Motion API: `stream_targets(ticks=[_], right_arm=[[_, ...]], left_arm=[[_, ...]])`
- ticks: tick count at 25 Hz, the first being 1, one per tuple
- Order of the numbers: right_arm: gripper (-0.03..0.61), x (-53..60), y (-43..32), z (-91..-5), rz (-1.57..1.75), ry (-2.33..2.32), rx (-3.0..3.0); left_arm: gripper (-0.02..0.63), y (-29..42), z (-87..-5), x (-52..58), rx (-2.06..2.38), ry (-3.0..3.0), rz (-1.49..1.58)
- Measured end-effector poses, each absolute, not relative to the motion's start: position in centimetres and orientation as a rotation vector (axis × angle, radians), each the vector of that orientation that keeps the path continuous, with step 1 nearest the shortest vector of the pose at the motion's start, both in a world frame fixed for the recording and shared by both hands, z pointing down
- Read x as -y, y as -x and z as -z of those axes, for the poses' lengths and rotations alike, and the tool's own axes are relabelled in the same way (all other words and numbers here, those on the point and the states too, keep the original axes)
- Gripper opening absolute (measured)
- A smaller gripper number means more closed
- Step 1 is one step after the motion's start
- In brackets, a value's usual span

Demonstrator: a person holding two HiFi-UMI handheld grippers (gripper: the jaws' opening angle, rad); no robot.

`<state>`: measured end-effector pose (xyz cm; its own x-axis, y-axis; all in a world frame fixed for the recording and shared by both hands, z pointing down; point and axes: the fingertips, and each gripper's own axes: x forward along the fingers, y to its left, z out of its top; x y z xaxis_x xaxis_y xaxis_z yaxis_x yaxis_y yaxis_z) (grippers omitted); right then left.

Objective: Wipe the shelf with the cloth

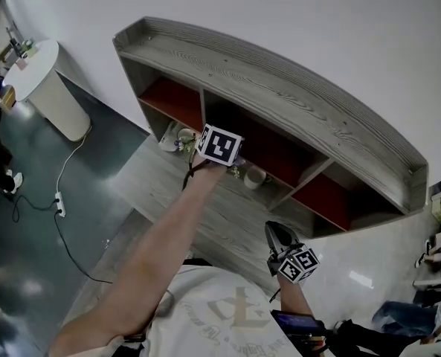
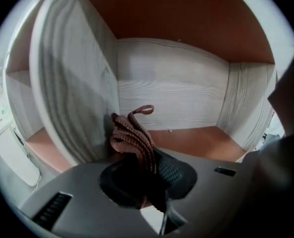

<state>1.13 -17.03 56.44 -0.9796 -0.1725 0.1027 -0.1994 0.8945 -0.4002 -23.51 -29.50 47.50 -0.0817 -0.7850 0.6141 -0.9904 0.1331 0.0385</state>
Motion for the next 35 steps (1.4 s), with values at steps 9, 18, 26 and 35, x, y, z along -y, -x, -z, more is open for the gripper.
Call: stream_targets(ticks=[9,18,26,35], right_arm=[[0.006,15.4,-0.3,-56.6,-0.615,-0.121,2.985],[0.006,13.7,2.5,-56.8,-0.609,-0.062,2.973],[0.005,13.1,6.4,-56.6,-0.591,-0.125,2.974],[0.005,13.2,11.5,-55.8,-0.548,-0.193,2.981]], left_arm=[[0.062,23.3,-46.8,25.1,1.933,-1.767,-0.389],[0.063,22.3,-48.8,18.7,1.903,-1.906,-0.202],[0.063,22.6,-51.1,14.3,1.838,-1.961,-0.111],[0.064,24.9,-53.5,10.5,1.706,-2.035,-0.076]])
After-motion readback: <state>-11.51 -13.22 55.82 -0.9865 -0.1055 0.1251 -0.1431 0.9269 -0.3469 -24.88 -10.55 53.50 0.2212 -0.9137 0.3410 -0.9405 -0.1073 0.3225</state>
